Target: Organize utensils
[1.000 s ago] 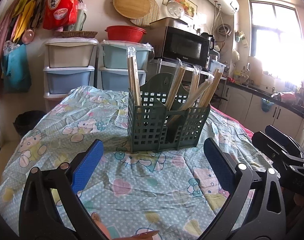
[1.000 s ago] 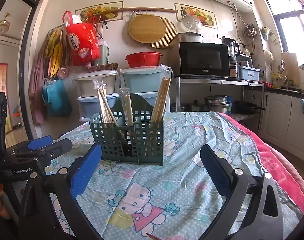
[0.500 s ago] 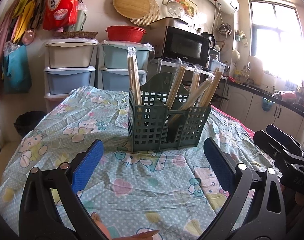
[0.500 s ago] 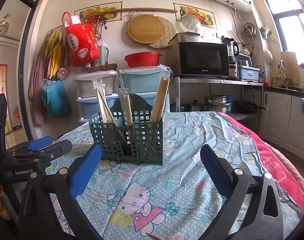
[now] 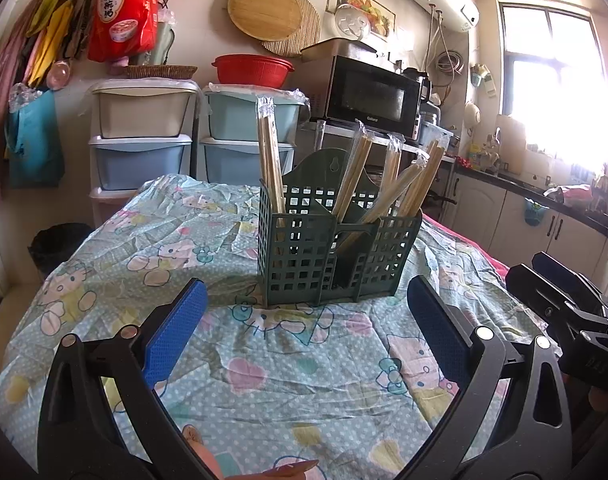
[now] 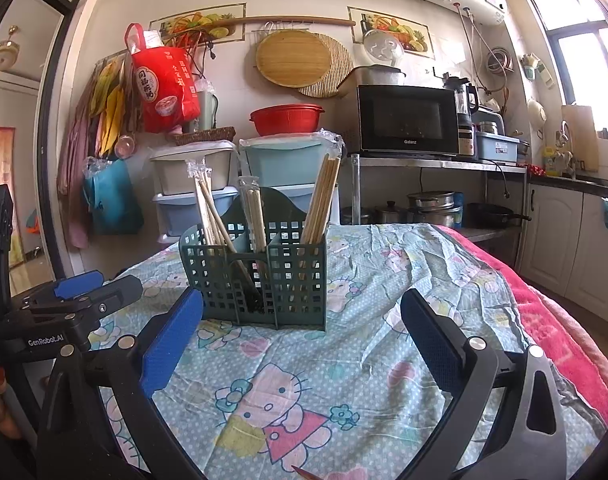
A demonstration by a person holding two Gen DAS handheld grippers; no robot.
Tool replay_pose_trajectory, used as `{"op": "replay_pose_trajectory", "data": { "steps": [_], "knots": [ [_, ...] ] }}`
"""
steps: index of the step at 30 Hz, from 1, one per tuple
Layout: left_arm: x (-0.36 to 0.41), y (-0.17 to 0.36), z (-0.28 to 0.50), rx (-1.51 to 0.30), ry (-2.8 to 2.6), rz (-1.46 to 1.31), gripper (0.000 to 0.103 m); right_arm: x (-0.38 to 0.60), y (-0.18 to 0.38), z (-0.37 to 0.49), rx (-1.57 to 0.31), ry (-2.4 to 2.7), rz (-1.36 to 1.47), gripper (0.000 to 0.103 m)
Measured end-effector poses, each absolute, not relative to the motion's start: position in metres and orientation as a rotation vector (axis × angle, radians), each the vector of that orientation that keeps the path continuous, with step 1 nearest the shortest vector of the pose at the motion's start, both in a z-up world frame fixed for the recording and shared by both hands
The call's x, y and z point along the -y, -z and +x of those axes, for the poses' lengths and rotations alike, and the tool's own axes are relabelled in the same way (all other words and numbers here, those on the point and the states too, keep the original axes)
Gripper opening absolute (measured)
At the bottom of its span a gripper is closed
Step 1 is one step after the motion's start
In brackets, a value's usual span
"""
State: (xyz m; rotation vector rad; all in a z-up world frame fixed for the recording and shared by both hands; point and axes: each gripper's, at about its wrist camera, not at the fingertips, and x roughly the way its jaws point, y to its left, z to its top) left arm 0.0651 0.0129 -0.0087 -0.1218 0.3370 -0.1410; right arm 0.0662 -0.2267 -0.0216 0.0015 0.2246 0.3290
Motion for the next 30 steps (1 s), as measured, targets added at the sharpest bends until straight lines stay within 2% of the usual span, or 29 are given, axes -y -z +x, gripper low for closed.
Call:
{"op": "replay_pose_trajectory", "data": {
  "steps": [30],
  "knots": [
    [-0.0134,0.0093,0.0655,-0.338,0.14,-0.123,0.093,0.2277,0.0231,0.0665,-0.228,-0.322,0.006,0.096]
  ]
}}
